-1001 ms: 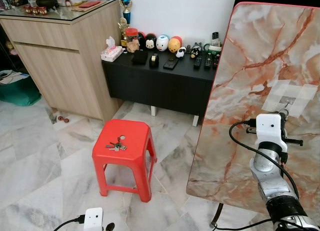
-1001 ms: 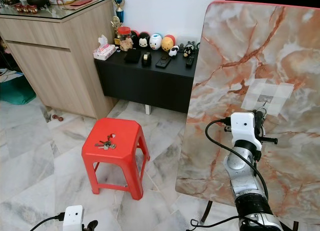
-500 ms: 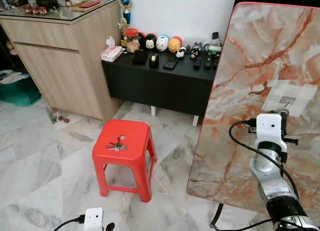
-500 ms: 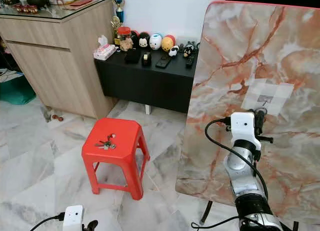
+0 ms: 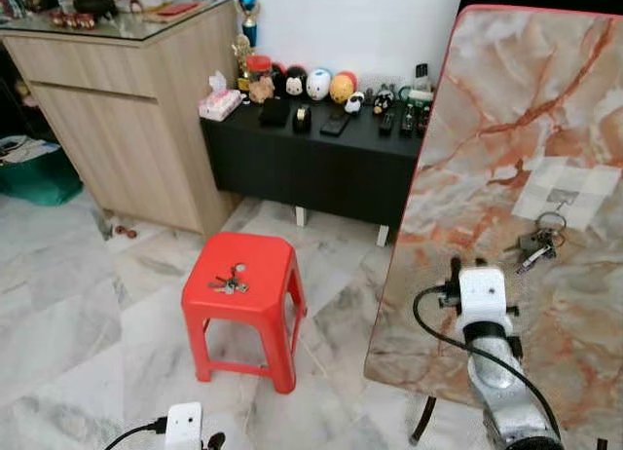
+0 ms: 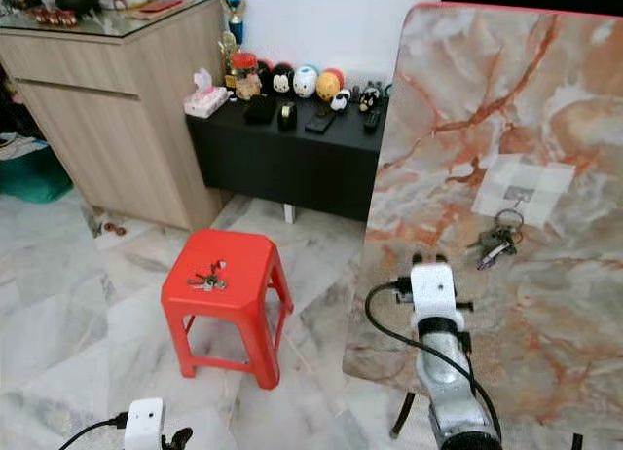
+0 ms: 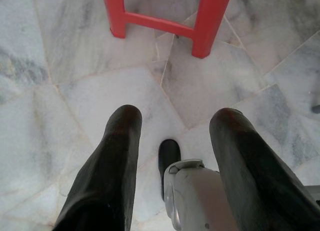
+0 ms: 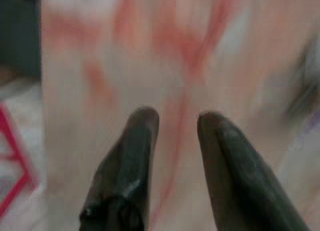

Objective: Hang keys on a hook

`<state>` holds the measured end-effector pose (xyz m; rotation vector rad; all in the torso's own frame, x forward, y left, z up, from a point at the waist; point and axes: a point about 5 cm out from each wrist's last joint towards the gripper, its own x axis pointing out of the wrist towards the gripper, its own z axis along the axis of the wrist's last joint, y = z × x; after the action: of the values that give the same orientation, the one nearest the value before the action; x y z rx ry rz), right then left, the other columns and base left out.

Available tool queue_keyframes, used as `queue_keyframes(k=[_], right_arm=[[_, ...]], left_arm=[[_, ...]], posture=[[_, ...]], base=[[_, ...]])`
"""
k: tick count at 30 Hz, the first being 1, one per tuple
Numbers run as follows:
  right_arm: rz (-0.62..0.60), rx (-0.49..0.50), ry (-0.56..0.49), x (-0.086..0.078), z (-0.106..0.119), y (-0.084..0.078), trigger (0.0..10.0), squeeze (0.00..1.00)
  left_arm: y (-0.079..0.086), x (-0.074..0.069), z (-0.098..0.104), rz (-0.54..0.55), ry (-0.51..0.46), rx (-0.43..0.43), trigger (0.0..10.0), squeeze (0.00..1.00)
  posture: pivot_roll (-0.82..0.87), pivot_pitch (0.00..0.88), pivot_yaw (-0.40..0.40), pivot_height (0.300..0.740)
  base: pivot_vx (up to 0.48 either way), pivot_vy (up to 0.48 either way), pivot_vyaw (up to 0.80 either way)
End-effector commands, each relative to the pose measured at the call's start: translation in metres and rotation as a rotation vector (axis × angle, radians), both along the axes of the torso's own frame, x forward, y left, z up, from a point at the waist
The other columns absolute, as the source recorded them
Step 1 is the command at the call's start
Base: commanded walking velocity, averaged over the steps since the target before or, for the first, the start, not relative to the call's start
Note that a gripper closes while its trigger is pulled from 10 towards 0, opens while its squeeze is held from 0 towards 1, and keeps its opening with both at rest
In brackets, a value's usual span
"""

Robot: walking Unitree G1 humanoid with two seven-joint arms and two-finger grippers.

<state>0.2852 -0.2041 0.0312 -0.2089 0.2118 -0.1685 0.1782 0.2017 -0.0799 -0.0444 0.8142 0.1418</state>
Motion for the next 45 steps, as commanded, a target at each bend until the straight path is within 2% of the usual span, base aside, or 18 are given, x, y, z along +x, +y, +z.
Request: queue_keyframes(k=[1, 2, 3, 7, 11, 14, 16, 17, 19, 21, 25, 36, 45], right_arm=[[-0.07, 0.146, 0.216, -0.021, -0.039, -0.006, 10.0, 0.0], [-0.07, 0.146, 0.216, -0.021, -0.039, -0.006, 10.0, 0.0], [-0.115, 0.187, 0.293, -0.031, -0.053, -0.008, 10.0, 0.0], [-0.193, 0.288, 0.443, -0.054, -0.078, -0.01, 10.0, 0.0], [-0.106, 0.266, 0.556, -0.069, -0.092, -0.003, 10.0, 0.0], [-0.105, 0.245, 0.678, -0.091, -0.106, -0.004, 10.0, 0.0], [-0.105, 0.225, 0.724, -0.1, -0.111, -0.005, 10.0, 0.0], [-0.105, 0.225, 0.724, -0.1, -0.111, -0.005, 10.0, 0.0], [-0.162, 0.31, 0.693, -0.1, -0.111, -0.003, 10.0, 0.0], [-0.155, 0.324, 0.683, -0.099, -0.111, -0.001, 10.0, 0.0], [-0.152, 0.333, 0.689, -0.1, -0.112, 0.001, 10.0, 0.0], [-0.179, 0.346, 0.72, -0.112, -0.118, -0.001, 10.0, 0.0], [-0.204, 0.363, 0.706, -0.112, -0.117, -0.003, 10.0, 0.0]], left_arm=[[0.001, 0.002, 0.0, -0.017, 0.007, 0.003, 10.0, 0.0], [0.001, 0.002, 0.0, -0.017, 0.007, 0.003, 10.0, 0.0], [0.001, 0.002, 0.001, -0.019, 0.008, 0.004, 10.0, 0.0], [0.003, 0.003, 0.001, -0.033, 0.015, 0.019, 10.0, 0.0], [0.006, 0.003, 0.001, -0.09, 0.05, 0.045, 10.0, 0.0], [0.006, 0.001, 0.0, -0.093, 0.06, 0.046, 10.0, 0.0], [0.007, 0.001, 0.0, -0.086, 0.057, 0.047, 10.0, 0.0], [0.007, 0.001, 0.0, -0.086, 0.057, 0.047, 10.0, 0.0], [0.008, 0.001, 0.0, -0.081, 0.061, 0.048, 10.0, 0.0], [0.008, 0.001, 0.0, -0.095, 0.066, 0.048, 10.0, 0.0], [0.009, 0.0, -0.001, -0.095, 0.08, 0.044, 10.0, 0.0], [0.021, -0.005, -0.001, -0.071, 0.099, 0.051, 10.0, 0.0], [0.024, -0.012, -0.004, -0.046, 0.119, 0.046, 10.0, 0.0]], posture=[[0.0, 0.0, -0.021, 0.74], [0.0, 0.0, -0.021, 0.74], [0.01, 0.0, -0.021, 0.74], [0.02, 0.0, -0.015, 0.74], [-0.02, 0.0, 0.006, 0.74], [0.01, 0.0, 0.003, 0.74], [0.01, 0.0, 0.001, 0.74], [0.01, 0.0, 0.001, 0.74], [0.01, 0.0, -0.003, 0.74], [0.0, 0.0, 0.003, 0.74], [0.0, 0.0, 0.007, 0.74], [0.01, 0.0, 0.007, 0.74], [0.01, 0.0, 0.019, 0.74]], base=[[0.0, 0.0, 0.0], [0.0, 0.0, 0.0], [0.0, 0.0, 0.0], [0.0, 0.0, 0.0], [0.0, 0.0, 0.0], [0.0, 0.0, 0.0], [0.0, 0.0, 0.0], [0.0, 0.0, 0.0], [0.0, 0.0, 0.0], [0.0, 0.0, 0.0], [0.0, 0.0, 0.0], [0.0, 0.471, 0.0], [0.0, 0.472, 0.0]])
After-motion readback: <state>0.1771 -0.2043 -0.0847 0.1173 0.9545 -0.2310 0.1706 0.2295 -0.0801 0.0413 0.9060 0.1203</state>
